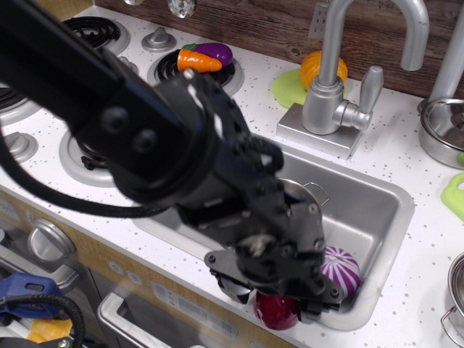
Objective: Put sweet potato in pot which is in sink
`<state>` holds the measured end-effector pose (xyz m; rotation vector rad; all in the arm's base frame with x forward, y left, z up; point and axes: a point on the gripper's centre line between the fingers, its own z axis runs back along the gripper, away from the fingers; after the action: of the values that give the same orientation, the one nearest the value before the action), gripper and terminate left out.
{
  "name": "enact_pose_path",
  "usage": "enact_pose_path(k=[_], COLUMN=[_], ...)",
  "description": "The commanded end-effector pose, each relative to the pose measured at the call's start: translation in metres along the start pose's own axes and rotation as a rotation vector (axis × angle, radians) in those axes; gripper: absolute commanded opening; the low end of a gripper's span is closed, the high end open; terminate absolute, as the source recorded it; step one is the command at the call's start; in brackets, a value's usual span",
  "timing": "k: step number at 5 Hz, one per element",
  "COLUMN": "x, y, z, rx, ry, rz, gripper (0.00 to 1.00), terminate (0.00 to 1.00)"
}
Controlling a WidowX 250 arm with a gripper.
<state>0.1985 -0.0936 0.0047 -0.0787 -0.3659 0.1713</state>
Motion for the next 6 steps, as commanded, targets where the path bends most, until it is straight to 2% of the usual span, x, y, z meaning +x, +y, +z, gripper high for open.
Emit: enact_pose_path(k=[1,3,4,5,6], x=[0.006,0.044,0.072,0.096,0.109], y=[0.002,0.006,0.012,0.021,0.03], z=[-0.004,0.03,0.035,0.022,0.008], rx=[-0.005,0.02,0.004,-0.012,-0.041], ry=[-0.027,0.011,0.007,-0.018,-0.015], rz=[0.015,-0.097,-0.175,-0.255,-0.306], gripper=[0.0,0.0,0.0,0.0,1.0], terminate=[0.0,0.0,0.0,0.0,0.0])
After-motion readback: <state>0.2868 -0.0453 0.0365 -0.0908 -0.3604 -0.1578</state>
